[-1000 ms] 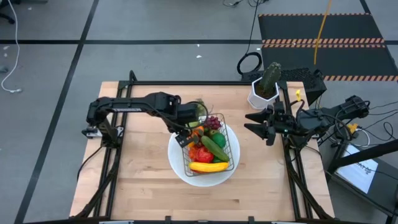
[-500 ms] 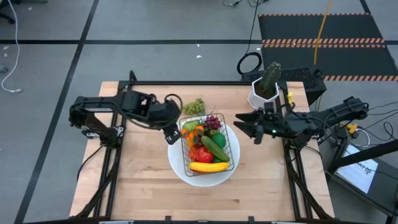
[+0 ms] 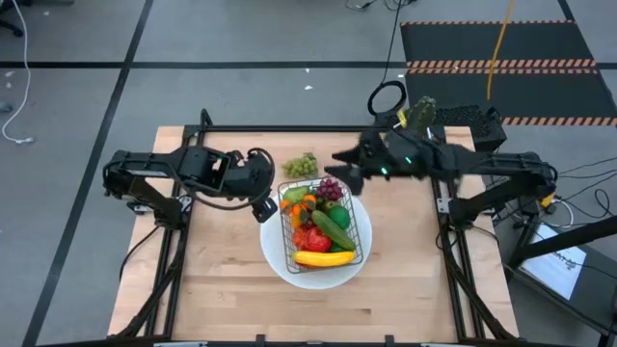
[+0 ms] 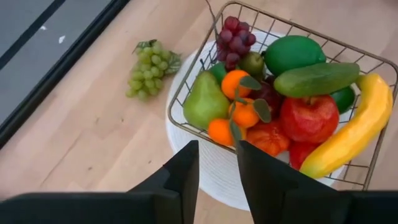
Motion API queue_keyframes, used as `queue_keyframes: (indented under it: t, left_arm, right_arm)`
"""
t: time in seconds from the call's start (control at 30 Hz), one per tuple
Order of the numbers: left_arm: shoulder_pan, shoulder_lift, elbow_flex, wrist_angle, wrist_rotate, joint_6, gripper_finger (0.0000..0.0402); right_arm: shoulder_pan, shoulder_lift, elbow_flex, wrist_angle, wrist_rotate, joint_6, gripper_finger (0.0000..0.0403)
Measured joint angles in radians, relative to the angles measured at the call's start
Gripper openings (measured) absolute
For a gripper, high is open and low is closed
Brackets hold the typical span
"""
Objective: Build produce basket
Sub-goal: Put the green grapes into the black wire basket
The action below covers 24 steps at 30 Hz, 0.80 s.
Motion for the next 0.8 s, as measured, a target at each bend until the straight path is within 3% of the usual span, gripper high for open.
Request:
queue_keyframes:
  t: [0.27, 0.47, 0.63, 0.8]
  left_arm:
    - [0.037, 0.000, -0.007, -0.004, 0.000, -0.006, 0.0093]
    - [0.069, -0.023, -0.124, 0.010, 0.045, -0.055, 0.0093]
    - [0.086, -0.047, -0.255, 0.066, 0.165, -0.119, 0.0092]
    - [0.071, -0.057, -0.302, 0.121, 0.248, -0.211, 0.0092]
  right_arm:
    - [-0.296, 0.150, 0.085, -0.061, -0.314, -0.124, 0.0274]
    - [-0.467, 0.279, 0.085, -0.058, -0.550, -0.207, 0.0274]
    - [-0.564, 0.411, 0.085, -0.062, -0.668, -0.279, 0.0274]
    - [-0.628, 0.532, 0.085, -0.060, -0.751, -0.315, 0.0274]
